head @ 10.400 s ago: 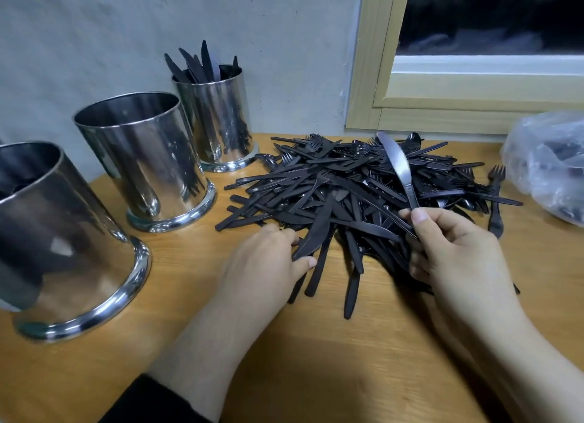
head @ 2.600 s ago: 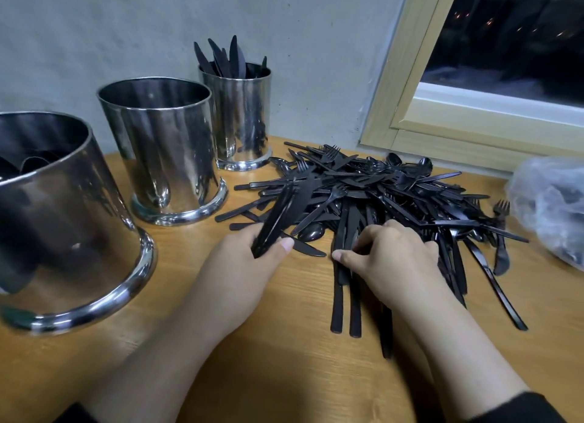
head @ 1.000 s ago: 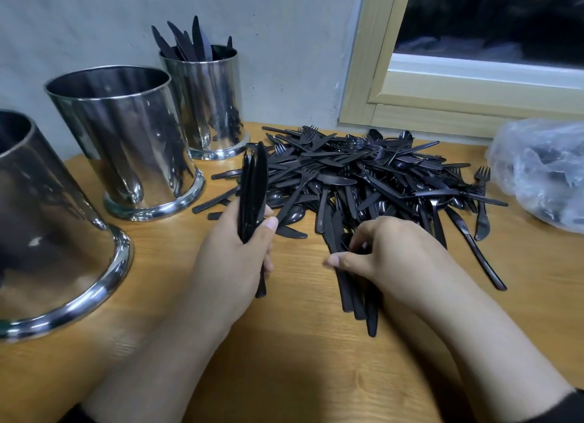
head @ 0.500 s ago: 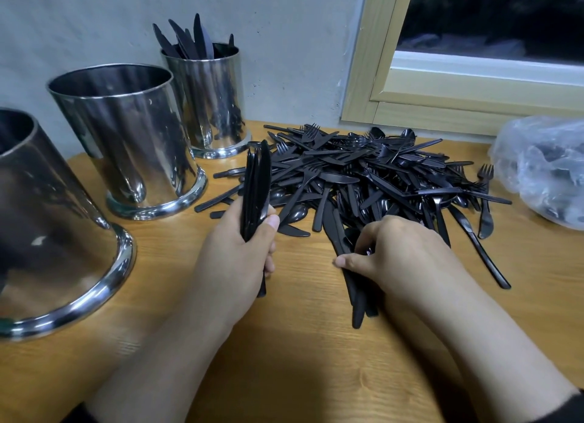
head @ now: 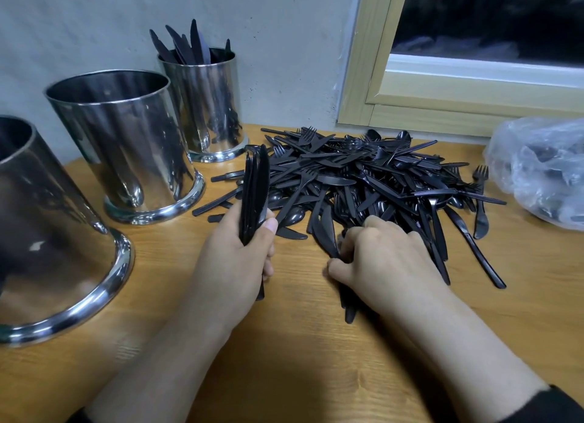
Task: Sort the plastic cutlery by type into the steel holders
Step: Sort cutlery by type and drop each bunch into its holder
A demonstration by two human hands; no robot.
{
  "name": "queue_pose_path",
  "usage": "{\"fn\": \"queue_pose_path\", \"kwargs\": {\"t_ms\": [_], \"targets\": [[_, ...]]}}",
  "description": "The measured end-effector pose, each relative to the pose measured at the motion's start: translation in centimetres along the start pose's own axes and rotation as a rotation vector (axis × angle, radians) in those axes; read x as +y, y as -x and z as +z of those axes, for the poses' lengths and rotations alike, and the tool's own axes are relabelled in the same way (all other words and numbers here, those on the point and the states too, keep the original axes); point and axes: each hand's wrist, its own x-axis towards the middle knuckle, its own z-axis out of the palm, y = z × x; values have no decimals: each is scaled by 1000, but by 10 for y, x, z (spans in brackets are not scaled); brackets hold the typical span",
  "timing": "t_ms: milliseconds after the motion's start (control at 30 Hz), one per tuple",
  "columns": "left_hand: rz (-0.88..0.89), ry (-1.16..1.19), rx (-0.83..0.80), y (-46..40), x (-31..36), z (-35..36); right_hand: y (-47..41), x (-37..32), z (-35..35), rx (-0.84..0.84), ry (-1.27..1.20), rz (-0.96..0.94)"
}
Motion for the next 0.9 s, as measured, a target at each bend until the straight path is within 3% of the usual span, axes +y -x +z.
{"fn": "queue_pose_path", "kwargs": {"t_ms": [900], "targets": [[-74, 96, 31, -1, 3, 0, 1, -1, 1, 31, -6, -16]]}}
